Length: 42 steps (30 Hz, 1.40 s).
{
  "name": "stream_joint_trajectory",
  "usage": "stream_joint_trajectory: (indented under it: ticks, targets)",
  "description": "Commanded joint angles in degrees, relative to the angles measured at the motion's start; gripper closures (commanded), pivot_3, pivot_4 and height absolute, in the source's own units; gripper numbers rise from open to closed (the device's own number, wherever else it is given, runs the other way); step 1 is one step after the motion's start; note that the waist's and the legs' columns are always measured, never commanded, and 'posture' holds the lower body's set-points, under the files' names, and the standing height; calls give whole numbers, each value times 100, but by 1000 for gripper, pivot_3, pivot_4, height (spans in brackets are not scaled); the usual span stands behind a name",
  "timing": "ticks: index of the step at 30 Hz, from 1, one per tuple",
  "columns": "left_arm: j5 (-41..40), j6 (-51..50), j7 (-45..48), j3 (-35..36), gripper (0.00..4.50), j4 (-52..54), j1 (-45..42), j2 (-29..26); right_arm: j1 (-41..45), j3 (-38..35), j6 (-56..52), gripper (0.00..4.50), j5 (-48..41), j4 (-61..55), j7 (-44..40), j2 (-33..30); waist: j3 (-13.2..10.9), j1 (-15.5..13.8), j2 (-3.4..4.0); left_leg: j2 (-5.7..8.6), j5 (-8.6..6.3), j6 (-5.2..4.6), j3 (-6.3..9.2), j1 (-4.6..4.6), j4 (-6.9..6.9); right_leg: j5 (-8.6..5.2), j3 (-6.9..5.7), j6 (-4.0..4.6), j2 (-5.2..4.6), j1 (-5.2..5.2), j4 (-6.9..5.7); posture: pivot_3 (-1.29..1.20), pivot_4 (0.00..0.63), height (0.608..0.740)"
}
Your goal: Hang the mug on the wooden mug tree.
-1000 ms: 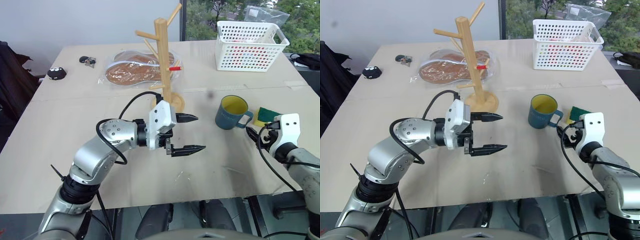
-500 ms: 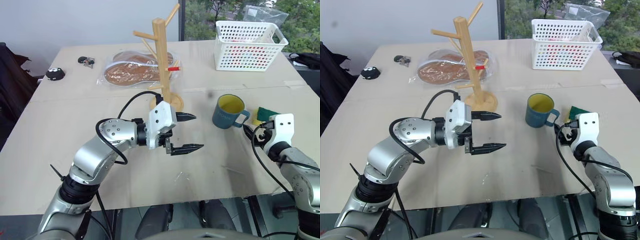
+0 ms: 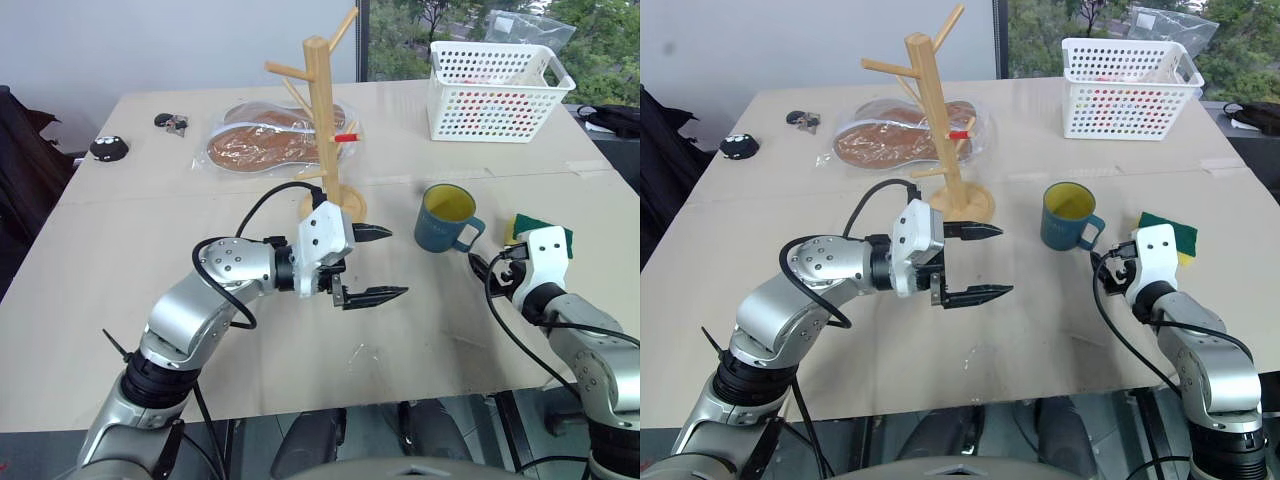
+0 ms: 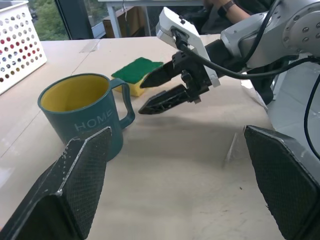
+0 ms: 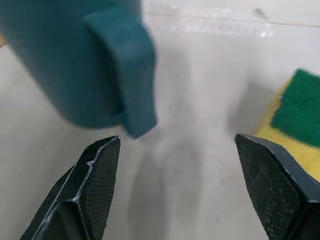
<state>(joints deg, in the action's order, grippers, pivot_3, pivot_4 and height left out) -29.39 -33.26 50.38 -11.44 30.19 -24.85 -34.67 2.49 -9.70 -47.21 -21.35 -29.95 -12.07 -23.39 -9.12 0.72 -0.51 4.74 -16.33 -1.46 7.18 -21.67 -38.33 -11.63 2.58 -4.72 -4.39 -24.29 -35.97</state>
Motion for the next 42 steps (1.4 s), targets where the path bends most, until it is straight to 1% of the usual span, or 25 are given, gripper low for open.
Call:
stream_joint_trajectory:
  ticks: [1,6,13,14,17,20,21,22,23,30,36,39,42]
  targets:
    - [-7,107,8,93,114,146,-4,6,199,24,27,845,-23,-224,82,124,0,0,0,0,0,0,0,0,0,0,0,0,0,0,0,0,150,740]
    - [-1,98,-21,84,114,168,9,21,378,52,212,845,194,-7,307,383,0,-4,0,0,0,0,1,0,0,0,-1,0,0,0,0,0,150,740]
    - [7,99,-45,89,114,168,0,29,580,236,516,845,610,451,518,560,0,-1,0,1,0,0,1,0,0,0,-1,1,-1,-1,0,0,150,740]
    - [5,99,-49,88,114,166,-4,33,622,257,575,1078,666,531,559,607,0,5,0,1,0,1,0,0,0,0,-1,1,-1,-1,0,0,150,740]
    - [1,99,-57,85,114,158,-6,47,752,304,792,2017,709,746,539,755,0,7,1,1,0,1,0,1,0,1,0,1,0,-2,-2,0,150,740]
    - [-3,91,-57,82,114,154,-11,54,848,353,1097,3611,767,959,405,804,0,8,1,1,0,1,0,0,0,1,0,1,1,-2,-2,0,150,740]
    - [-5,87,-62,83,114,157,-6,56,869,380,1178,4055,770,1021,324,786,0,6,1,0,0,1,0,0,0,1,0,1,1,-2,-2,0,150,740]
    - [-1,90,-64,85,114,158,3,54,886,402,1223,4390,753,1069,249,769,0,2,1,1,0,1,-1,0,0,1,1,1,0,-2,-1,0,150,740]
    - [9,92,-74,92,114,159,17,47,906,415,1281,4481,746,1117,198,764,0,4,1,1,0,1,0,0,0,1,0,1,0,-2,-1,0,150,740]
    - [213,-14,-480,148,114,236,161,41,1048,412,1417,4481,735,1274,20,726,0,6,1,1,0,1,0,0,1,1,1,1,1,-3,-2,0,150,740]
    - [328,-38,-899,304,114,339,415,87,1308,440,1056,4481,398,1019,-603,314,0,6,1,1,0,1,0,0,1,1,1,2,0,-3,-1,0,150,740]
    - [320,196,-1315,677,114,282,648,382,1692,446,776,4481,45,803,-1158,-84,-1,12,2,0,0,1,1,-1,2,1,1,2,0,-4,-1,0,150,740]
    - [149,917,-1941,1320,114,381,1265,1220,2578,683,417,4481,-293,769,-2121,-860,-5,36,9,0,-1,-1,-15,-2,0,3,14,1,-5,-9,1,0,150,740]
